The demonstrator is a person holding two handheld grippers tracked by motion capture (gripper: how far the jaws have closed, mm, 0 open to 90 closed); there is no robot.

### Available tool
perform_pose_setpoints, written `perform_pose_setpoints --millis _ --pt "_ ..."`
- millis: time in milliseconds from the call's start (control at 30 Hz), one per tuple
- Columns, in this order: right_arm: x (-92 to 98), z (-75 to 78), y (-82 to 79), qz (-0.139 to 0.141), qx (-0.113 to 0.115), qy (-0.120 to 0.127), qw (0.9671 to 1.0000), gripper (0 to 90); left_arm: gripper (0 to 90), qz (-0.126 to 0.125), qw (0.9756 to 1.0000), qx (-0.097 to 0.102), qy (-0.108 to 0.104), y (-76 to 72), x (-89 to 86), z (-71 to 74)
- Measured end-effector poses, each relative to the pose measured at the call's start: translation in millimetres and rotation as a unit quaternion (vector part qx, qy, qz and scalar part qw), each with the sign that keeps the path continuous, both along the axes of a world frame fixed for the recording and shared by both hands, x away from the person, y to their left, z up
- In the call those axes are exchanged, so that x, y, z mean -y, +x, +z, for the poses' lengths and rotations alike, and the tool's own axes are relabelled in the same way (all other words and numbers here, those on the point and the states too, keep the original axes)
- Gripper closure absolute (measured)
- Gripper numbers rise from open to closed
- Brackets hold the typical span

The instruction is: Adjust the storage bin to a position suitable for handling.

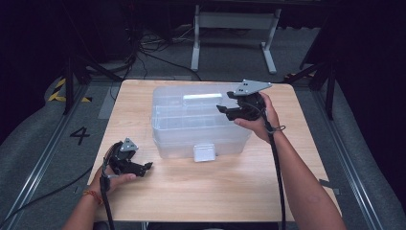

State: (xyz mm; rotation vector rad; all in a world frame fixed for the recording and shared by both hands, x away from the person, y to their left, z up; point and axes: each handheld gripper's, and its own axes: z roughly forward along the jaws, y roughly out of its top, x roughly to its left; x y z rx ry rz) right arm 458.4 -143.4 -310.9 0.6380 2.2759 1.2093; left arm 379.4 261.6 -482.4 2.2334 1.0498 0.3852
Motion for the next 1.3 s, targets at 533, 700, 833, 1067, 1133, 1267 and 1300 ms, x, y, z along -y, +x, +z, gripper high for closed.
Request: perform_pose_setpoints --millis 533,700,833,1067,1133,1267,1300 --pt "-9.4 7.0 10.6 -0.005 -0.006 -0.017 0.9998 47.7 0.5 0.000 1.0000 0.000 0.001 -0.1 -0.1 0.1" --pt "-14.1 6.0 15.0 -0.008 -0.011 -0.021 0.9997 52.5 1.4 0.000 1.0000 -0.003 -0.002 -1.3 0.2 0.3" --pt "-18.3 5.6 17.8 -0.007 -0.014 -0.024 0.9996 58.0 9.1 0.001 1.0000 0.005 -0.006 -2.6 3.3 2.5" --pt "-23.7 5.2 19.1 -0.001 -0.013 -0.037 0.9992 64.5 19.5 -0.017 0.9994 0.022 -0.018 -1.0 22.1 11.1" --pt "-24.0 5.2 19.6 0.003 -0.015 -0.039 0.9991 67.5 20.5 -0.014 0.9990 0.031 -0.029 0.1 26.1 13.3" --pt "-25.0 5.5 19.7 0.004 -0.013 -0.045 0.9989 68.8 20.7 -0.017 0.9990 0.037 -0.020 2.5 32.7 16.0" --pt "-24.9 5.5 19.9 0.005 -0.013 -0.047 0.9988 69.3 21.1 -0.014 0.9989 0.041 -0.019 3.0 33.6 17.7"
